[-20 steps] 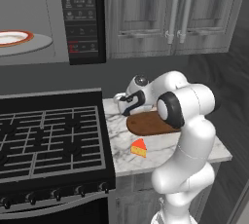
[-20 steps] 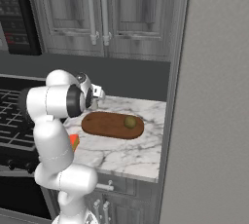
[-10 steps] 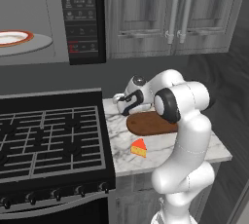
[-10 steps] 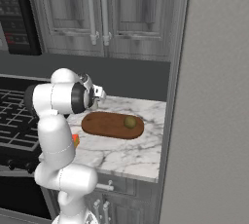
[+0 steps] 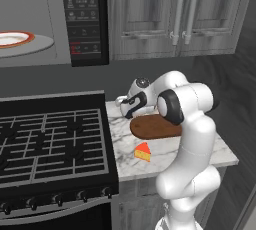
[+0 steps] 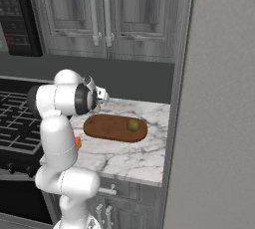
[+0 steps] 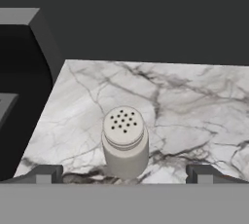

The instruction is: Retrieve the reheated potato from the microwave, then place the potato, cheese, and condiment on the cutting board.

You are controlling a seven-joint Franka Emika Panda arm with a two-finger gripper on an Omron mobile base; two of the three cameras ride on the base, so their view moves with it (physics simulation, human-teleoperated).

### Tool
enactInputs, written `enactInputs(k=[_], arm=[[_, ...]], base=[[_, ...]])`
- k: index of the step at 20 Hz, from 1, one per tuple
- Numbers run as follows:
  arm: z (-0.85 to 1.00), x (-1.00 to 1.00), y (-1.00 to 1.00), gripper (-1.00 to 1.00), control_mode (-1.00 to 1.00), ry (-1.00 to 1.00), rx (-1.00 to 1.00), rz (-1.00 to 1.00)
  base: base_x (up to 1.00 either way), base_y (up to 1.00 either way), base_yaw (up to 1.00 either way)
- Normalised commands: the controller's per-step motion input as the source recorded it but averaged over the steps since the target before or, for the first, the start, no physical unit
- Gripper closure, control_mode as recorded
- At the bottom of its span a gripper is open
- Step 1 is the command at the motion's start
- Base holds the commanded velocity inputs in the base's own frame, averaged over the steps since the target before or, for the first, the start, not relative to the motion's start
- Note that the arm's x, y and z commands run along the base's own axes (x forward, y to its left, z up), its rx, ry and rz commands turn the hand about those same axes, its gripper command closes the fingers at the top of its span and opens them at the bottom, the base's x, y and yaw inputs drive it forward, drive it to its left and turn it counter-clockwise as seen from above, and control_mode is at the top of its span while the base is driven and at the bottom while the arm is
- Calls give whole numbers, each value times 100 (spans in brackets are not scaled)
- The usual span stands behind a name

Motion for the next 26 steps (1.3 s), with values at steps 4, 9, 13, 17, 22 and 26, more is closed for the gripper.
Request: enactInputs(k=[4, 9, 13, 17, 22, 26], arm=[[-8, 7, 0, -100, -100, 1, 0, 0], [-8, 10, 0, -100, -100, 1, 0, 0], [-6, 10, 0, -100, -100, 0, 0, 0], [-5, 10, 1, -100, -100, 0, 0, 0], [-7, 12, 1, -100, -100, 1, 0, 0], [-8, 11, 4, -100, -100, 3, 0, 0]], base=[[0, 0, 0], [0, 0, 0], [0, 0, 0], [0, 0, 0], [0, 0, 0], [0, 0, 0]])
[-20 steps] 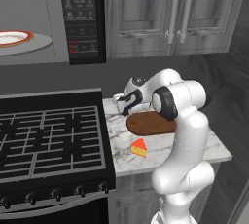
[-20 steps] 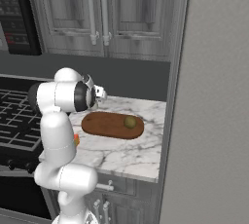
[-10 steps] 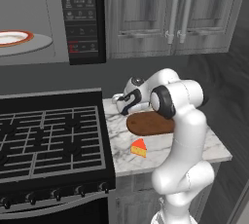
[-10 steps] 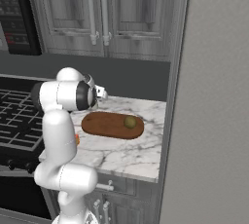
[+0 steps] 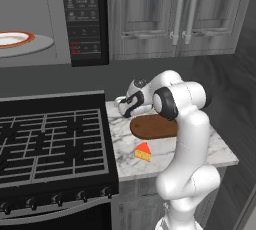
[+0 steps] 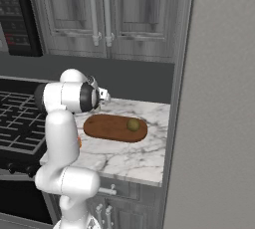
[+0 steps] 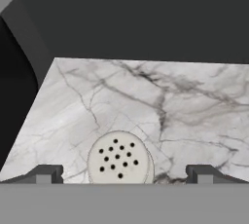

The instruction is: Retrieve the reheated potato from the microwave, then place the potato, cheese, and condiment on the cutting board.

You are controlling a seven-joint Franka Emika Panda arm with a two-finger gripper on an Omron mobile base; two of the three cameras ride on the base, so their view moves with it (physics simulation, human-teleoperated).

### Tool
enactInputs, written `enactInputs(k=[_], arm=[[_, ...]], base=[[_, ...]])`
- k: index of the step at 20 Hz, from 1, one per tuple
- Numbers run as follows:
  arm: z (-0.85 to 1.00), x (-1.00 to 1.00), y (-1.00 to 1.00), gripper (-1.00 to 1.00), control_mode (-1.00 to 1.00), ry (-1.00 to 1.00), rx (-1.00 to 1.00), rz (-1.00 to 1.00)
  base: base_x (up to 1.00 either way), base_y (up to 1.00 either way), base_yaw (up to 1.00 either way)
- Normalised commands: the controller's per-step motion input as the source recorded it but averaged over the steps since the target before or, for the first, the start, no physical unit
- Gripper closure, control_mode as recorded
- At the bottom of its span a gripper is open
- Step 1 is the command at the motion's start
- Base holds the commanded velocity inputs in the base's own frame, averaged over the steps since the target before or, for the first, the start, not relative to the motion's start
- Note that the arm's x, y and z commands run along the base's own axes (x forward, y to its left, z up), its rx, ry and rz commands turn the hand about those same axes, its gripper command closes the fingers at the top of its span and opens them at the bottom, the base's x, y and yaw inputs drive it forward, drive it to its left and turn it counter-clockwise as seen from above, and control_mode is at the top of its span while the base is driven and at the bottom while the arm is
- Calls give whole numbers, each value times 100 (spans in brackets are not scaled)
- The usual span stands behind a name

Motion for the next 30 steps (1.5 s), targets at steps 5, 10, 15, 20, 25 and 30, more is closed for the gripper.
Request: enactInputs(k=[5, 10, 15, 20, 25, 30], arm=[[-7, 17, 6, -100, -100, 3, 0, 0], [-4, 10, 2, -100, -100, 1, 0, 0], [-8, 1, 5, 100, -100, 2, 0, 0], [-15, 0, 3, 100, -100, 6, 0, 0], [-13, -4, -1, 100, -100, 3, 0, 1], [0, -46, -7, 100, -100, -5, 0, 5]], base=[[0, 0, 0], [0, 0, 0], [0, 0, 0], [0, 0, 0], [0, 0, 0], [0, 0, 0]])
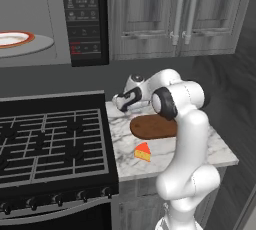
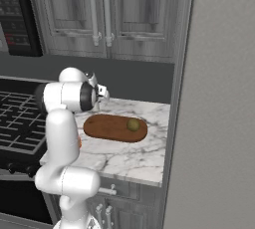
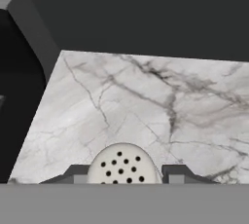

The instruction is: Retrieve the reheated potato from the microwave, then place the potato, cheese, and condiment on the cutting board.

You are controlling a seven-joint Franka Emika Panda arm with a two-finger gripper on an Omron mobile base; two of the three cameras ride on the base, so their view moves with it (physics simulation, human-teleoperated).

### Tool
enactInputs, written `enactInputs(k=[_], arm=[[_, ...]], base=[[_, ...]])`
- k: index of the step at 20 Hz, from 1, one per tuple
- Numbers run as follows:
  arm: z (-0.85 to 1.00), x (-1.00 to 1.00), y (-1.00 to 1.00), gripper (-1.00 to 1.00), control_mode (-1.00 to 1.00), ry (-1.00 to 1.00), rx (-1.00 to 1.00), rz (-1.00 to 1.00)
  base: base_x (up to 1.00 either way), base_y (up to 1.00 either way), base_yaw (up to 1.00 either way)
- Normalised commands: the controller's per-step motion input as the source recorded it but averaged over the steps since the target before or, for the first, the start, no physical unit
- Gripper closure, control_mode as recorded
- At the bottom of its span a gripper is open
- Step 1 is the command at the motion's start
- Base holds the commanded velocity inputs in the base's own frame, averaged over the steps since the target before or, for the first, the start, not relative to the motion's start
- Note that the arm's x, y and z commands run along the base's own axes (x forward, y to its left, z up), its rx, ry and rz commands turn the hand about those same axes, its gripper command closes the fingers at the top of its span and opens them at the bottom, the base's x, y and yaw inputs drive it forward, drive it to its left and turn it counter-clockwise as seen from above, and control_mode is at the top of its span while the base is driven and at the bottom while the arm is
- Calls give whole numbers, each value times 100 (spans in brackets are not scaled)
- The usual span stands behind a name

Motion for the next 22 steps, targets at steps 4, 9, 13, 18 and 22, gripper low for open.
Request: enactInputs(k=[4, 9, 13, 18, 22], arm=[[-3, -67, -8, 100, -100, -20, 0, 5], [1, -47, -18, 100, -100, -20, 1, 1], [12, -45, -29, 100, -100, -8, 3, 0], [28, -38, -31, 100, -100, 0, 6, -4], [28, -39, -39, 100, -100, 0, 4, -3]], base=[[0, 0, 0], [0, 0, 0], [0, 0, 0], [0, 0, 0], [0, 0, 0]])
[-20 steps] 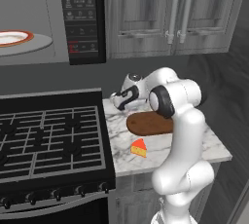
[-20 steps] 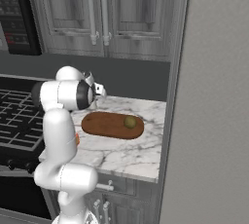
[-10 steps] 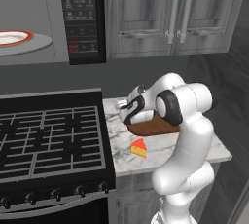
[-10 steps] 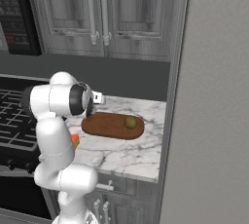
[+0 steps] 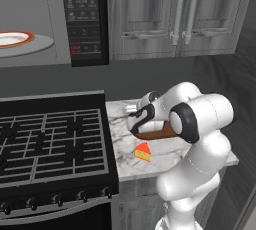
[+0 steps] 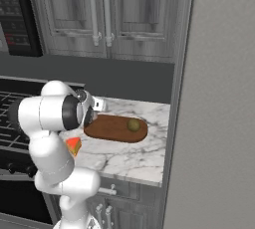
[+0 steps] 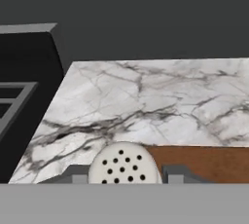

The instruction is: Retrieve the reheated potato from the microwave, then place the potato, cheese, and condiment on the cutting board.

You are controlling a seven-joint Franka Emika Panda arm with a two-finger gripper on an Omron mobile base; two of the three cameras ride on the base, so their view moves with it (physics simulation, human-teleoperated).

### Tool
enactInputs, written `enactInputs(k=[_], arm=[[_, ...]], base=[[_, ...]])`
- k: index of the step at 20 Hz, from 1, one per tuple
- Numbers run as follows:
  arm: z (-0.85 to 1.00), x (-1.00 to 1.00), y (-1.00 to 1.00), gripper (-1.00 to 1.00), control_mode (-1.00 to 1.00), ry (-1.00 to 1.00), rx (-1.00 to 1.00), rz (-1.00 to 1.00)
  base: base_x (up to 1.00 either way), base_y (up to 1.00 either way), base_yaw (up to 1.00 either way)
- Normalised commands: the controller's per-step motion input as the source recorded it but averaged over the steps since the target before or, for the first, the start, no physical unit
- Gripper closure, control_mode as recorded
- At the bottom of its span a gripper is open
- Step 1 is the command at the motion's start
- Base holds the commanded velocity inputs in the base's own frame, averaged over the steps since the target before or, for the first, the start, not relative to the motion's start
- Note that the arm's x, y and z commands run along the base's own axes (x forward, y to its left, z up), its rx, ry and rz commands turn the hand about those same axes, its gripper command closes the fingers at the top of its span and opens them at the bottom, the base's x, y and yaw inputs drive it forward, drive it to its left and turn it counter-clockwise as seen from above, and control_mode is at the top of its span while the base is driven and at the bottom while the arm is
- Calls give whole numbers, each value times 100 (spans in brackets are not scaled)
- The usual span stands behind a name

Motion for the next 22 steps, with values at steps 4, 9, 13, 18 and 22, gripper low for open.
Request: enactInputs(k=[4, 9, 13, 18, 22], arm=[[17, -33, -55, 100, -100, 0, 2, -1], [10, -24, -61, 100, -100, 0, 1, -3], [0, -19, -61, 100, -100, 0, 0, -5], [0, -10, -43, 100, -100, 0, -2, -4], [-1, -1, -16, 100, -100, -1, -10, -1]], base=[[0, 0, 0], [0, 0, 0], [0, 0, 0], [0, 0, 0], [0, 0, 0]])
